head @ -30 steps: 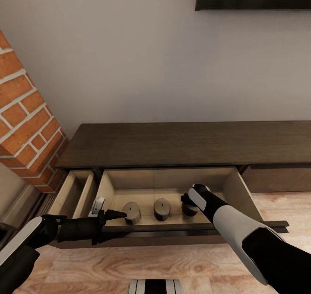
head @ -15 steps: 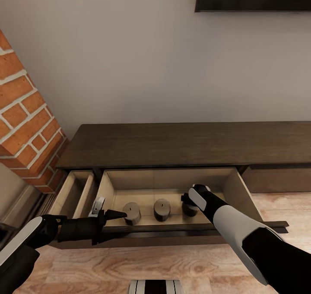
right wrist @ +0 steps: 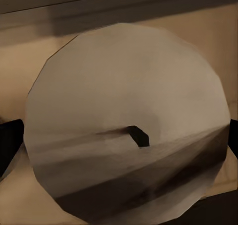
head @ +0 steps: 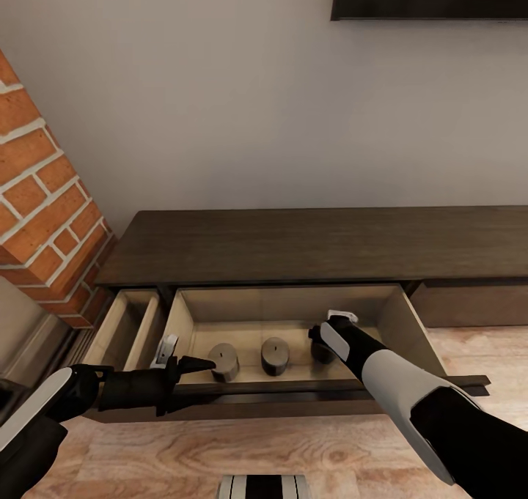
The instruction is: Place each of the two pumpkins and all three candles from the living room inside a cabinet in the living room (use any cabinet), then make sure every cabinet is closed, and position the cauldron so it is next to a table in the living room.
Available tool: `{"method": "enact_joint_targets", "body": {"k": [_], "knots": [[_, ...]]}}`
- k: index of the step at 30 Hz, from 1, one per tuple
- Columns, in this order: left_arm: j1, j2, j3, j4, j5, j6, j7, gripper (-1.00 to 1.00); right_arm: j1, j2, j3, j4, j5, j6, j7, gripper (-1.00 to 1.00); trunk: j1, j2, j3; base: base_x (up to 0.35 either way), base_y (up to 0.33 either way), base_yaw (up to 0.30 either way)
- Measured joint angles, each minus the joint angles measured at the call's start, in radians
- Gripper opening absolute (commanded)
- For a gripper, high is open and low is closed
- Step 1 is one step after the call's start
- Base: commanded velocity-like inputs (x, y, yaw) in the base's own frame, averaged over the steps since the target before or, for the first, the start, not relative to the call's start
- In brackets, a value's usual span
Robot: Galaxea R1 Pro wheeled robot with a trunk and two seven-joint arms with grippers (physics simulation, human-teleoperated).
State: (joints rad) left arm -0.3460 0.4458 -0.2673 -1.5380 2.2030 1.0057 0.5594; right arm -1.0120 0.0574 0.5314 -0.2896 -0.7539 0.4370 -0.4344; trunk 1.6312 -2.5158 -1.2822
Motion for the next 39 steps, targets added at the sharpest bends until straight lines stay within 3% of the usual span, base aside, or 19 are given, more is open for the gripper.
{"method": "enact_joint_targets", "body": {"k": [13,18,24,39], "knots": [[0.0,0.0,0.001,0.0,0.0,0.0,0.0,1.0,0.0,0.0,0.0,0.007,0.01,-0.037,0.015,1.0,0.0,0.0,0.0,0.0,0.0,0.0],[0.0,0.0,0.001,0.0,0.0,0.0,0.0,1.0,0.0,0.0,0.0,0.028,0.012,-0.098,0.019,1.0,0.0,0.0,0.0,0.0,0.0,0.0],[0.0,0.0,0.0,0.0,0.0,0.0,0.0,1.0,0.0,0.0,-0.001,0.097,0.053,-0.183,0.088,1.0,0.0,0.0,0.0,0.0,0.0,0.0],[0.0,0.0,0.0,0.0,0.0,0.0,0.0,1.0,0.005,0.0,-0.001,0.115,0.076,-0.262,0.101,1.0,0.0,0.0,0.0,0.0,0.0,0.0]]}}
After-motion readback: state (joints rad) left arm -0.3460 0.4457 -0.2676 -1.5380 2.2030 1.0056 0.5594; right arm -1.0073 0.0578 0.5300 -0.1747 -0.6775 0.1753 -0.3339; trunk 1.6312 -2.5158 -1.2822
